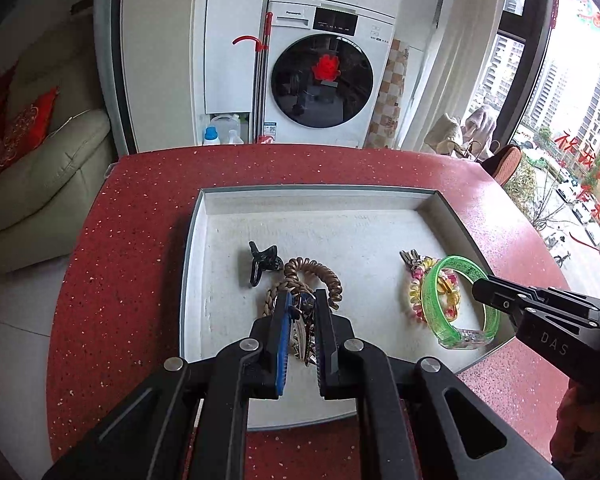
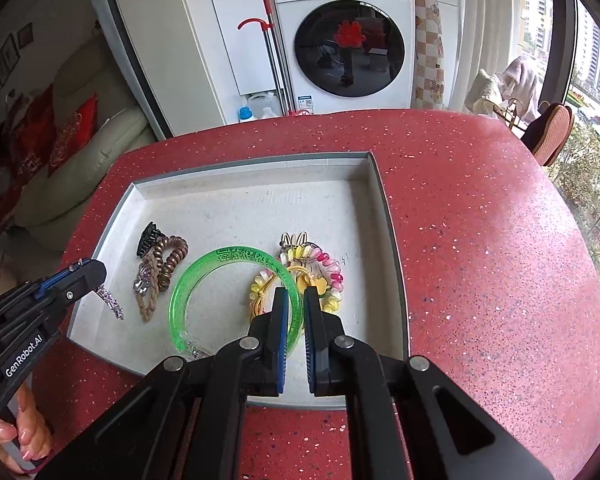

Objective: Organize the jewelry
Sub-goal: 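Carry the hair clip with the left tool while the right tool carries the green bangle over the tray, then open the left tool beside the braided bracelet while the right tool drops the bangle over the beaded bracelets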

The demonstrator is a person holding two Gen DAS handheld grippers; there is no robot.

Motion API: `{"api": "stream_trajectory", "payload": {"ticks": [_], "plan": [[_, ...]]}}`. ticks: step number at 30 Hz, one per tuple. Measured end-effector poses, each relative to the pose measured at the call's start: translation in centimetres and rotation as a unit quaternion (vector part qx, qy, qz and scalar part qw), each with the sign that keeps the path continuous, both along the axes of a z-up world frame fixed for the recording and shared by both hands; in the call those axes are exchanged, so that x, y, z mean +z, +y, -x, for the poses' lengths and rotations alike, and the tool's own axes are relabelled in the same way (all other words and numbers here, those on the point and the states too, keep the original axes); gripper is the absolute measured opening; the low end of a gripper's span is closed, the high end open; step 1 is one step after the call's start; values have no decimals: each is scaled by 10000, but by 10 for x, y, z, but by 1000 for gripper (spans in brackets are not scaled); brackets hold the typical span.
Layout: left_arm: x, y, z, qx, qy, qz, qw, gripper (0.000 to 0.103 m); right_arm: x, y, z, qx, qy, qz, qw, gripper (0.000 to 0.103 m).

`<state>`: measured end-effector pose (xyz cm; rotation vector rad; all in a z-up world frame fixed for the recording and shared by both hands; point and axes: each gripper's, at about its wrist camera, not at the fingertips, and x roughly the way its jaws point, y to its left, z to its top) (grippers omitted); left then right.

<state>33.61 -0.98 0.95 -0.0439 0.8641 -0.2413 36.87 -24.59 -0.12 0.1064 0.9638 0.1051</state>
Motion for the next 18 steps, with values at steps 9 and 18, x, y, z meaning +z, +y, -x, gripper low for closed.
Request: {"api": "stream_trajectory", "payload": {"ticks": [9,18], "plan": [[-21,-8,-18,7,79,-242,9997,30,-20,-7,-16,-178,136,88,9997,8],[-34,-16,-21,-27,140,-454,9989,30,-27,-7,-16,-170,196,59,9996,10]]}}
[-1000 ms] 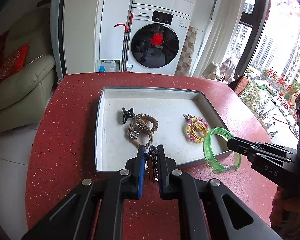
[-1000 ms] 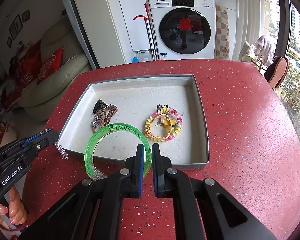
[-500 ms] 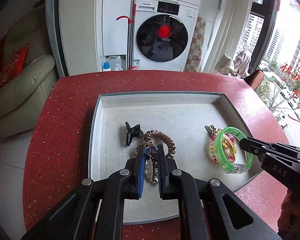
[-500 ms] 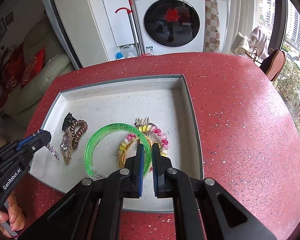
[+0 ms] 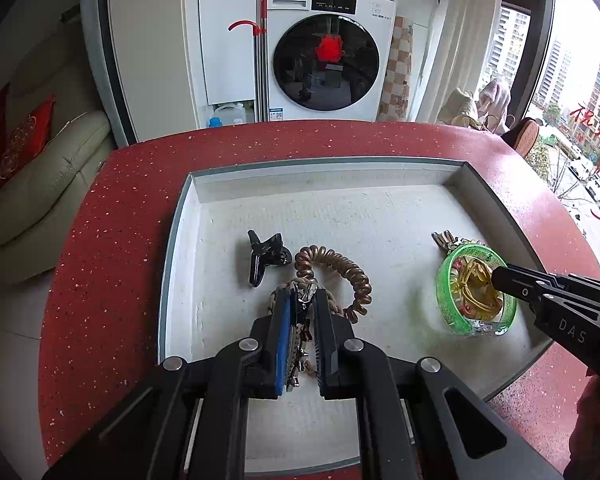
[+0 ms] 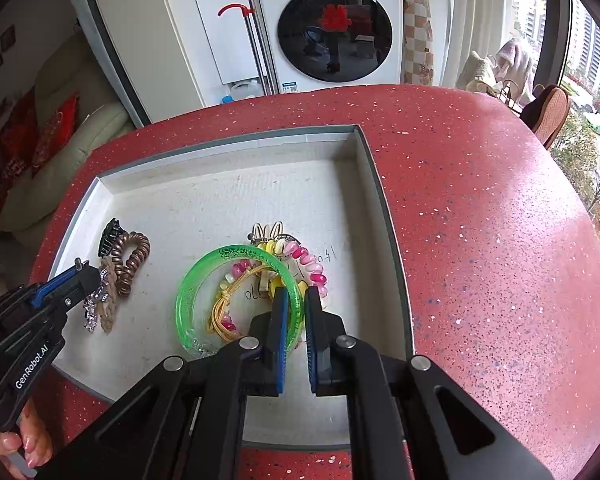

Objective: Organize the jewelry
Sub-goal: 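Open the left tool beside the braided bracelet while the right tool drops the bangle over the beaded bracelets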

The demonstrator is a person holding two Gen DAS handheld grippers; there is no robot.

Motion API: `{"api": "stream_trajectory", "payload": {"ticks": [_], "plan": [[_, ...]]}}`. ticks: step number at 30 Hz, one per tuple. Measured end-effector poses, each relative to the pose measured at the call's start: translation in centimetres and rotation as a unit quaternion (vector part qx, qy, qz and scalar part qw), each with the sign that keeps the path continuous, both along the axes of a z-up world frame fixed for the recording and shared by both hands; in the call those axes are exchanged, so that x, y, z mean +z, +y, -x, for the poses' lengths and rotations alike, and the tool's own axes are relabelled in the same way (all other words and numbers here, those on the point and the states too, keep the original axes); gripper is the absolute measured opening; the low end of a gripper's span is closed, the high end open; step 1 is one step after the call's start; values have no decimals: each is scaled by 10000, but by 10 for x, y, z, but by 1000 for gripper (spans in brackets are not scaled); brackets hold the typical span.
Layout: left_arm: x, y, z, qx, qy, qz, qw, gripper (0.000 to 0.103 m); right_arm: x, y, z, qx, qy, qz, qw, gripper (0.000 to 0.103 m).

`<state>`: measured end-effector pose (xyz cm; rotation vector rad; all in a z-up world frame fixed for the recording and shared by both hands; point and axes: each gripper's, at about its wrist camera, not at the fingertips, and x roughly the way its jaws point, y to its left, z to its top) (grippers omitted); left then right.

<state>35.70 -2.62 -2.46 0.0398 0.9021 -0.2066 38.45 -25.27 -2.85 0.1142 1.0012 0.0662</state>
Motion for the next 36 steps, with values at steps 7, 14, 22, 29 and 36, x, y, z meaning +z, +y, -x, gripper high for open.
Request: {"api": "stream_trajectory", "payload": {"ticks": [7,14,22,29,36], "plan": [[-4,-3,2,84,-25,-138,9999,30,0,0,1,0,15,-62,10000,12],[5,-4,11,148,-250,-151,9995,30,10,-2,11,73,-203,-301,9993,45],[20,1,26,324,-679,-224,9969,103,23,-2,28,39,-453,-397,9982,46],[27,4,48,361,-737,-135,9965,103,25,0,52,57,-584,-363,9976,46],[30,14,79,545,-813,-70,9952,103,25,6,84,113,-822,-279,9962,59]]}}
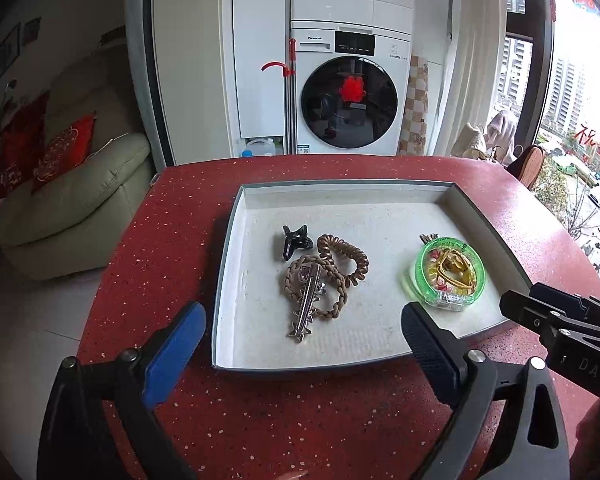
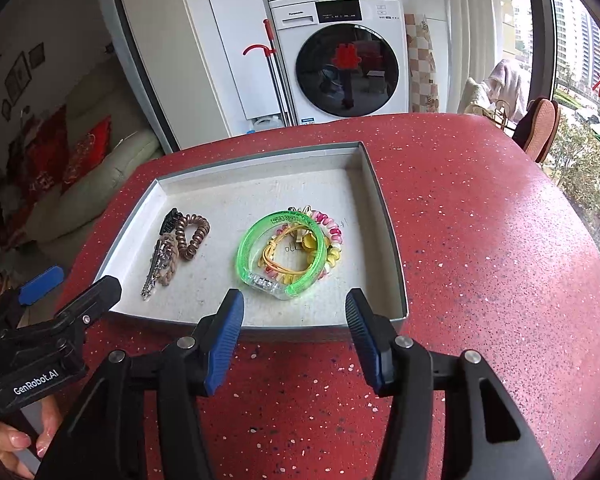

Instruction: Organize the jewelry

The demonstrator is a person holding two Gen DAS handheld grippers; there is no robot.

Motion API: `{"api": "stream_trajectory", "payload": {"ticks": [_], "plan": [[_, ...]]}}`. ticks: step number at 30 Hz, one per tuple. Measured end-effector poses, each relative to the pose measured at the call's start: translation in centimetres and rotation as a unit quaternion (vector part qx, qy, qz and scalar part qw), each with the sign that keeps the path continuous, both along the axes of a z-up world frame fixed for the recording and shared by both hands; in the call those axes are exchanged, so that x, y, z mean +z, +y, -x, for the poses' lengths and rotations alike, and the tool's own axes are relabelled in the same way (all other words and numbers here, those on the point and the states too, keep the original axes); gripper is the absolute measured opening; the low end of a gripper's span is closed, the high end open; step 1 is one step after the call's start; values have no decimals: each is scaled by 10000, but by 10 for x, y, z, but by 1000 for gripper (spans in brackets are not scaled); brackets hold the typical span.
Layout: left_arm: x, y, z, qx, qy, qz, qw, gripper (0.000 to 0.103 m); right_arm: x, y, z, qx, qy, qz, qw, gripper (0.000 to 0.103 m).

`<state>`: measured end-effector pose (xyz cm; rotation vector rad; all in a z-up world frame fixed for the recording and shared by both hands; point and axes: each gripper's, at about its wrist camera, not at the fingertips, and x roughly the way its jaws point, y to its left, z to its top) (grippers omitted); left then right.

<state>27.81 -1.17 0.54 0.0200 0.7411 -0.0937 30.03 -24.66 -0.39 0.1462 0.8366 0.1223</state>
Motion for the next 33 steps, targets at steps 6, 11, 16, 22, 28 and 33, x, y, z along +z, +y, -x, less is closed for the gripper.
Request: {"api": "stream_trajectory", "payload": {"ticks": [6,11,16,22,28,33], "plan": [[0,10,27,170,30,148,9997,103,-2,10,27,71,-238,245,9994,74],[-9,16,49,341,46,137,9993,103,-7,15,46,48,-346,330,9988,82],[-15,17,66,426,-4,6,9991,103,-11,16,62,-10,-488,414,9980,86],[-16,17,79,378,-75,47,9992,103,-7,17,77,-17,-768,478,9959,88],[-13,17,87,419,-190,9,9989,103,0,19,87,-42,-1031,496,9934,88],[-13,18,90,442,-185,23,9988,103,2,18,90,-91,-1036,449,9936,88]]}}
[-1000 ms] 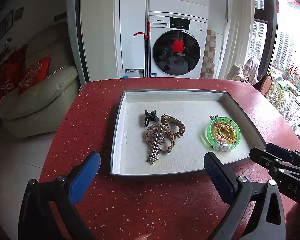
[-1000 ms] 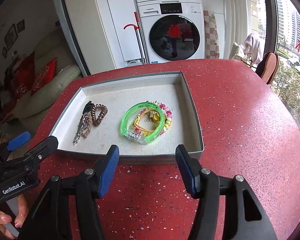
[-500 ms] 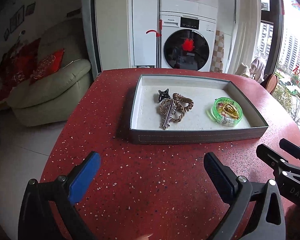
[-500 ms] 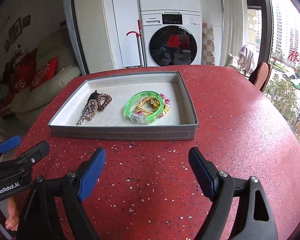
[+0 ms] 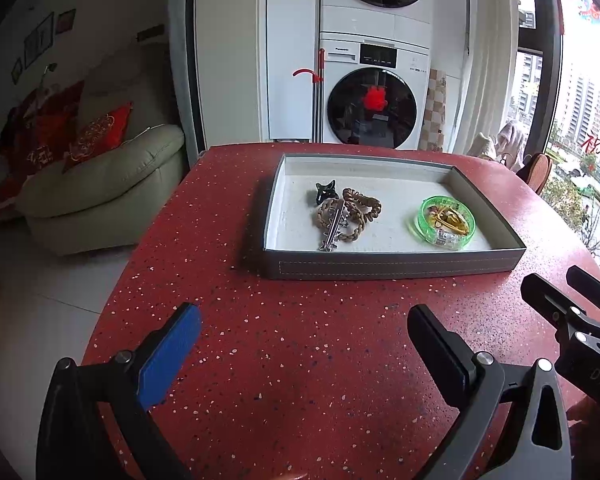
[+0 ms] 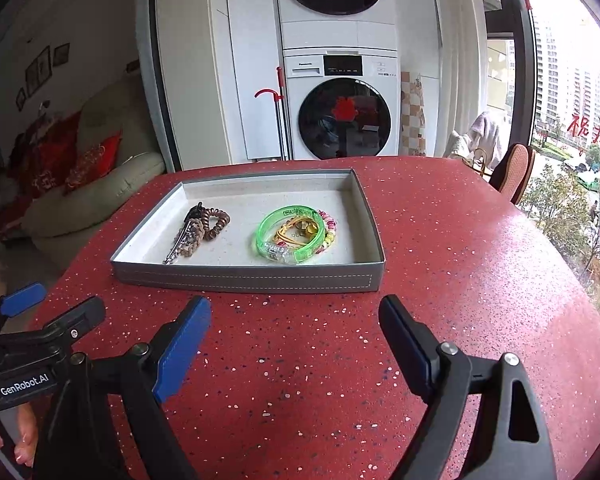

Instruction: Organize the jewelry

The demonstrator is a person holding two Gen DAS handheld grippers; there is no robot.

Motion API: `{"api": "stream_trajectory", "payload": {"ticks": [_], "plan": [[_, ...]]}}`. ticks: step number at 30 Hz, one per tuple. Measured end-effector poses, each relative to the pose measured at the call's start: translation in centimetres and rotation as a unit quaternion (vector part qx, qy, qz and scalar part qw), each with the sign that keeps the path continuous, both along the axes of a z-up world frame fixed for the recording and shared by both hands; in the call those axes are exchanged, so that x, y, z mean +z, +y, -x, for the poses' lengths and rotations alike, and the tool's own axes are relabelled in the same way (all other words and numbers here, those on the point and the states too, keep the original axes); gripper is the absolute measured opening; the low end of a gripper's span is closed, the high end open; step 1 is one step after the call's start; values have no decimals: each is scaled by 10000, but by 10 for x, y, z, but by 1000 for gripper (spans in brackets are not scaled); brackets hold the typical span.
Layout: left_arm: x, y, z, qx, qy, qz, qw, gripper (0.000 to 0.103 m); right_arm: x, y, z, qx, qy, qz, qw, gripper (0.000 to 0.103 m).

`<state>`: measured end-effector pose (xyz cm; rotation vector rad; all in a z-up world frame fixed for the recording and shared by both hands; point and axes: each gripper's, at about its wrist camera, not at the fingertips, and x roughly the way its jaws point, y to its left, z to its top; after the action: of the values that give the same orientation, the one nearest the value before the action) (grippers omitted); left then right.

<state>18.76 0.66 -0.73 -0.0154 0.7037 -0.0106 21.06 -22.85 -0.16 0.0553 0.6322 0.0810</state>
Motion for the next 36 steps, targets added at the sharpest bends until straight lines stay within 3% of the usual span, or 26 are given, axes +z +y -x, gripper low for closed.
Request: {"api": "stream_trajectory", "payload": {"ticks": [36], "plan": [[1,-1,3,22,107,-10,9999,103,-3,-2,2,16,102,1,9999,89]]}}
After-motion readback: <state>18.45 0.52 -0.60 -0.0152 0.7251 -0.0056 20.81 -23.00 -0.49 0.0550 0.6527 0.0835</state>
